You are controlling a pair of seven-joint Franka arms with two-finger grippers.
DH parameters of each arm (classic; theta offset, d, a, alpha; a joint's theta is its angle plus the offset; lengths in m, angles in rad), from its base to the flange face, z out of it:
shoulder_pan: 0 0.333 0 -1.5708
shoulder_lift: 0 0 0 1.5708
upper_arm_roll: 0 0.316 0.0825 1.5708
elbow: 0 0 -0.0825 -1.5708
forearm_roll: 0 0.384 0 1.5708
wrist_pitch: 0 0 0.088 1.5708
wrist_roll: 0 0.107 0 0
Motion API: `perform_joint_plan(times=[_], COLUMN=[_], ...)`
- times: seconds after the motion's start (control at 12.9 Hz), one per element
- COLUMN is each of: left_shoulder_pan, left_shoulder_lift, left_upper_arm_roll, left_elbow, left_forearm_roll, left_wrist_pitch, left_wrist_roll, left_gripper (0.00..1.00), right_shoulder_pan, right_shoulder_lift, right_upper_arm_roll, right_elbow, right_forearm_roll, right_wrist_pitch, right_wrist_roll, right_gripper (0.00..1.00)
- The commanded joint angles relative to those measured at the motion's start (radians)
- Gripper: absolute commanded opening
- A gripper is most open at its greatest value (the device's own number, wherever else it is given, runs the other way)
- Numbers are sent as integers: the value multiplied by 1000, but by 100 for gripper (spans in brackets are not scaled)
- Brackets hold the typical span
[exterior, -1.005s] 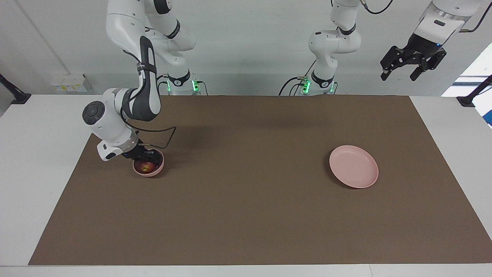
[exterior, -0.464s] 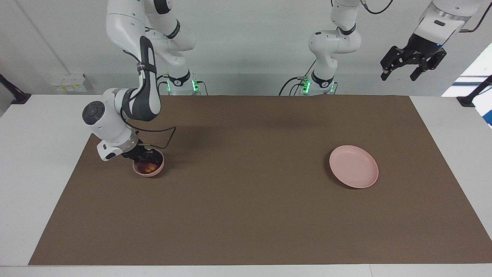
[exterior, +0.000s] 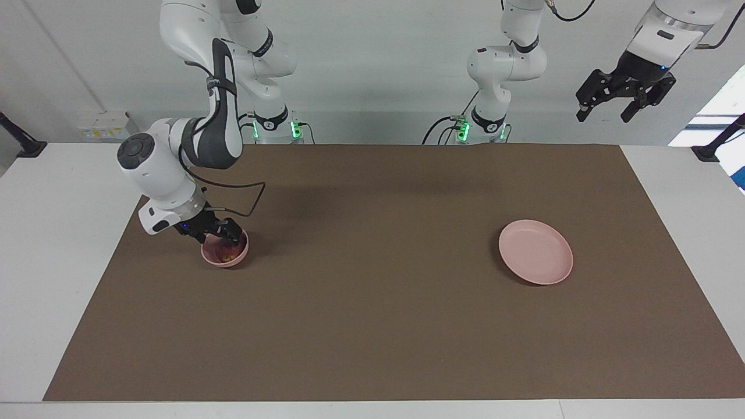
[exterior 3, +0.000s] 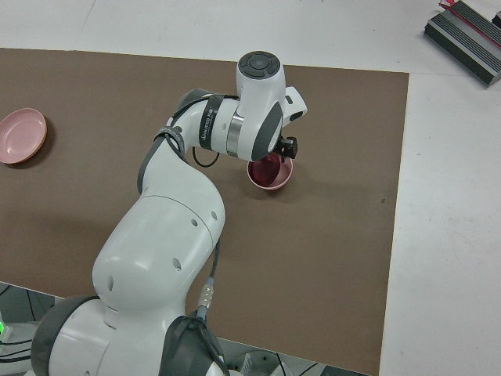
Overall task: Move apple from plate to bowl
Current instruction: 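Lower the apple into the small pink cup with the right gripper, then open the right gripper and retract it away from the cup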
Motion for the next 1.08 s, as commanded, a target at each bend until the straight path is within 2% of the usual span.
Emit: perform_joint_plan(times=[0.0,0.62,1.0], left_shoulder_pan=[16,15,15], left_shoulder_lift=[-14,-14,-14], left_upper_arm_roll=[-6,-6,-6], left_elbow=[-12,-12,-12], left_forearm_roll=[-2,-2,-2], left_wrist_pitch=[-10,-10,-10], left_wrist_roll=[3,3,3], left_gripper=[100,100,100], right_shoulder_pan=[31,89,94], right_shoulder_lift=[-63,-298,-283], right_upper_arm_roll=[2,17,16], right_elbow=[-4,80,350], right_forearm_roll=[-67,-160,-189], right_wrist_pitch=[-47,-292,-562], right_wrist_roll=[55,183,166], right_gripper=[100,100,100])
